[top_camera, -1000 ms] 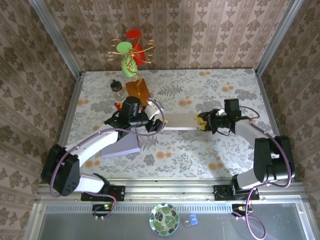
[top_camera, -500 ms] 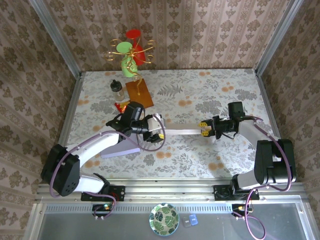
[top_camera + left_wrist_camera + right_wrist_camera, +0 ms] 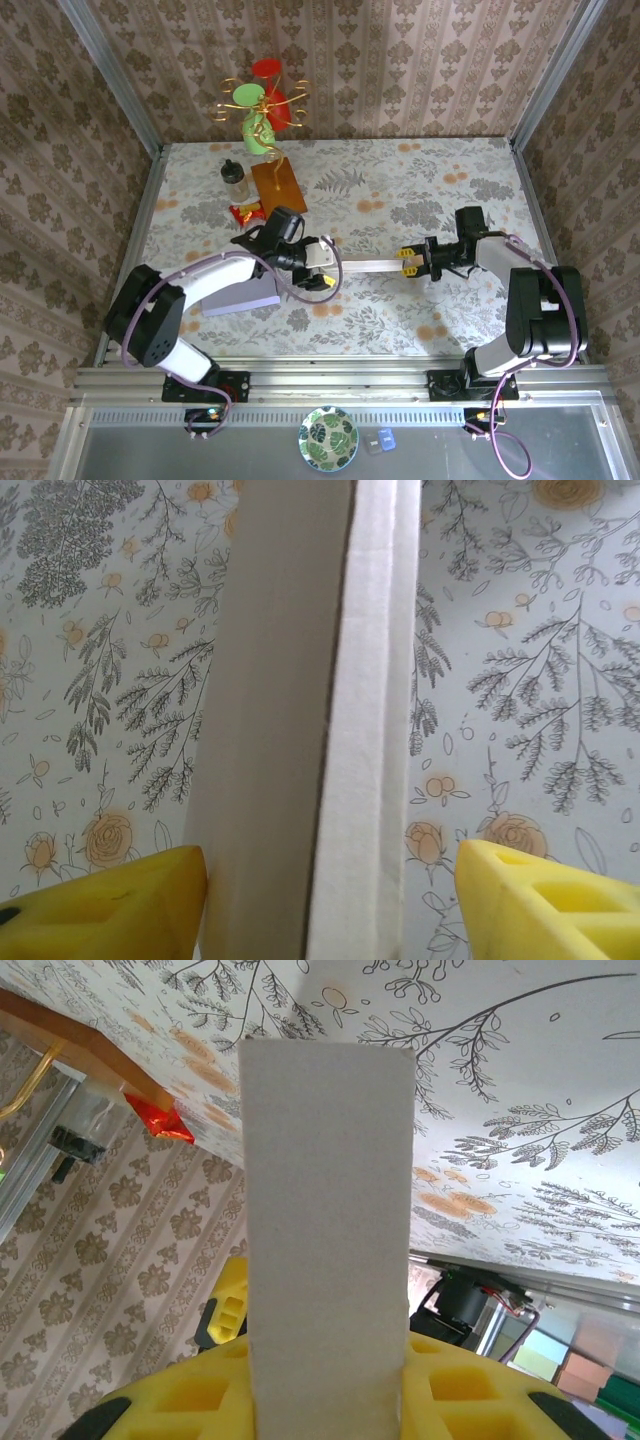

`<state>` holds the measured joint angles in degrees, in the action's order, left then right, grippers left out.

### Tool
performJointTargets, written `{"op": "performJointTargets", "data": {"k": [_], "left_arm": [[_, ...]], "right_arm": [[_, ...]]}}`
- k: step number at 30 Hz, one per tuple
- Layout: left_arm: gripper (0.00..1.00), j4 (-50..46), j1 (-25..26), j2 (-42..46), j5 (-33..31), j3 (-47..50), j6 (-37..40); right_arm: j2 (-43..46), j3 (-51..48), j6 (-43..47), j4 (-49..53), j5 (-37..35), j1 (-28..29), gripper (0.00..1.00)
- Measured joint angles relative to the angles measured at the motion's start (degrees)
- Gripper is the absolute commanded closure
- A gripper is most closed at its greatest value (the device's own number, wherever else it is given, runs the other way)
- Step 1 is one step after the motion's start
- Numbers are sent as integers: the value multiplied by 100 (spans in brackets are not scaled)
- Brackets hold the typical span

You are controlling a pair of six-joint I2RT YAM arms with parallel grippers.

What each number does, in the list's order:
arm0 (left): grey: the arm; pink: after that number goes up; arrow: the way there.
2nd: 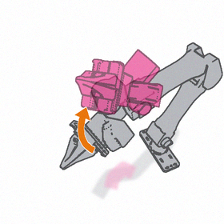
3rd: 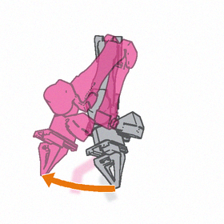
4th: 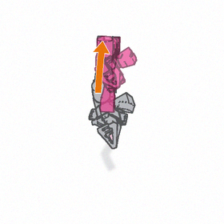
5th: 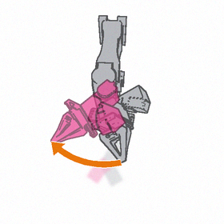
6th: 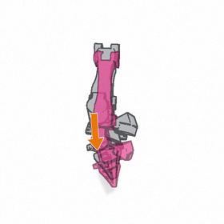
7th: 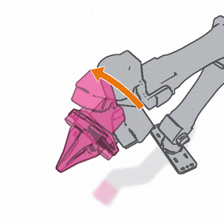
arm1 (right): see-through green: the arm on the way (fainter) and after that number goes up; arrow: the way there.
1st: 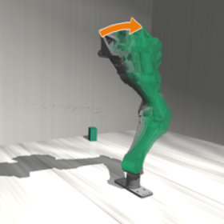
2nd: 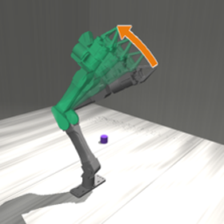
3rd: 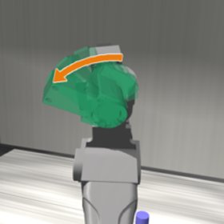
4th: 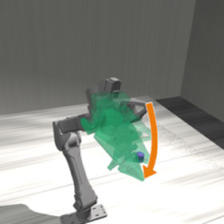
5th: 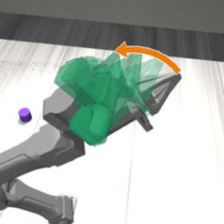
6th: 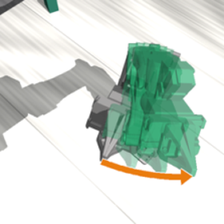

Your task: Fold the paper box

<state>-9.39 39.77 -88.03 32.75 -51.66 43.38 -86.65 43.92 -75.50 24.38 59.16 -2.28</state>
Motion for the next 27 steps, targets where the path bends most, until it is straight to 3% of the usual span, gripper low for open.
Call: {"op": "performJointTargets", "data": {"k": [8, 18, 23, 27], "left_arm": [[50, -81, 39, -284, -57, -382, 61], [59, -835, 39, -444, -20, -970, 109], [64, -1342, 48, -514, -63, -1316, -57], [65, -1674, 72, -529, -105, -1506, -236]], "right_arm": [[-205, -66, -125, -107, 138, -70, 63], [-326, 20, -98, -136, 68, -341, 44], [74, 341, 197, 131, -446, -487, 43], [804, 710, 848, 684, -1360, -509, 44]]}}
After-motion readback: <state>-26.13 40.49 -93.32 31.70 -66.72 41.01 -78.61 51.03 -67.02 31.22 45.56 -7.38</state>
